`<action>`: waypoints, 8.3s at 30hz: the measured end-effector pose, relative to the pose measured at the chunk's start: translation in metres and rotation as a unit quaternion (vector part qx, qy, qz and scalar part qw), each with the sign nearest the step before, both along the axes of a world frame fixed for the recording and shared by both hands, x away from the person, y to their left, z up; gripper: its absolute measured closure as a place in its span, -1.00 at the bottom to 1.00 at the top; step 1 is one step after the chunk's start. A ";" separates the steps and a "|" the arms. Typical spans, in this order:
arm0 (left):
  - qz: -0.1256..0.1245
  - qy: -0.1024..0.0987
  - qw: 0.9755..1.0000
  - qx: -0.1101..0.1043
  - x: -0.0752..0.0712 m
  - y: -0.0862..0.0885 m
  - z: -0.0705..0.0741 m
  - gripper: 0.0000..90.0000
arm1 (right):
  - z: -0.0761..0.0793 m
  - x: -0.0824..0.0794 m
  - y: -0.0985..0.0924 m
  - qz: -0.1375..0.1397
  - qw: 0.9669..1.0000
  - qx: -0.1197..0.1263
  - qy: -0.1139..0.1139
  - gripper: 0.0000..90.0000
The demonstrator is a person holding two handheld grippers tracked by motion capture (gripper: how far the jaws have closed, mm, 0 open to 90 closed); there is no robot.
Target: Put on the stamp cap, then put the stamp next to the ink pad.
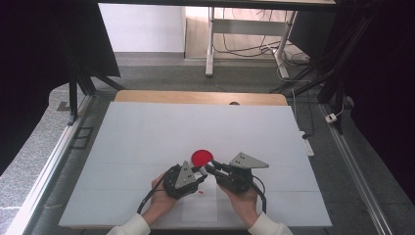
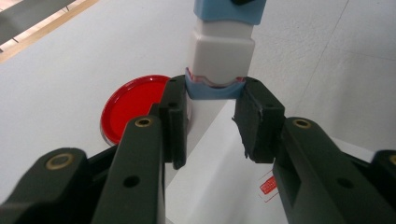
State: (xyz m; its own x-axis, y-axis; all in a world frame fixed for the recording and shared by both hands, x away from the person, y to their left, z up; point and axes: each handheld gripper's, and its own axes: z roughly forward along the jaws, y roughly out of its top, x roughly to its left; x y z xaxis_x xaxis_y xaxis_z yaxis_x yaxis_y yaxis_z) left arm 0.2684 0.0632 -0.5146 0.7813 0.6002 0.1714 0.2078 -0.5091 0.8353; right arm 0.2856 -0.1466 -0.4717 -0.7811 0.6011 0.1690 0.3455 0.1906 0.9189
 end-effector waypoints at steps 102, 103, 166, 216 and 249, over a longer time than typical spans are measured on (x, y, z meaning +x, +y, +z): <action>-0.012 0.061 0.998 -0.010 0.000 0.026 -0.001 -0.16 | -0.006 0.013 -0.007 0.023 0.999 -0.019 0.021 0.67; -0.012 0.063 0.998 -0.009 -0.001 0.030 0.000 -0.16 | -0.006 0.014 -0.008 0.023 0.999 -0.020 0.020 0.67; 0.086 0.115 0.989 -0.038 -0.023 0.131 -0.003 -0.26 | -0.017 0.061 -0.026 -0.030 0.989 -0.144 0.005 0.67; 0.084 0.117 0.988 -0.050 -0.019 0.135 -0.004 -0.27 | -0.018 0.061 -0.042 0.006 0.993 -0.116 -0.028 -0.02; 0.093 0.110 0.988 -0.056 -0.026 0.138 0.000 -0.35 | -0.028 -0.002 -0.152 -0.043 0.989 -0.126 -0.064 -0.07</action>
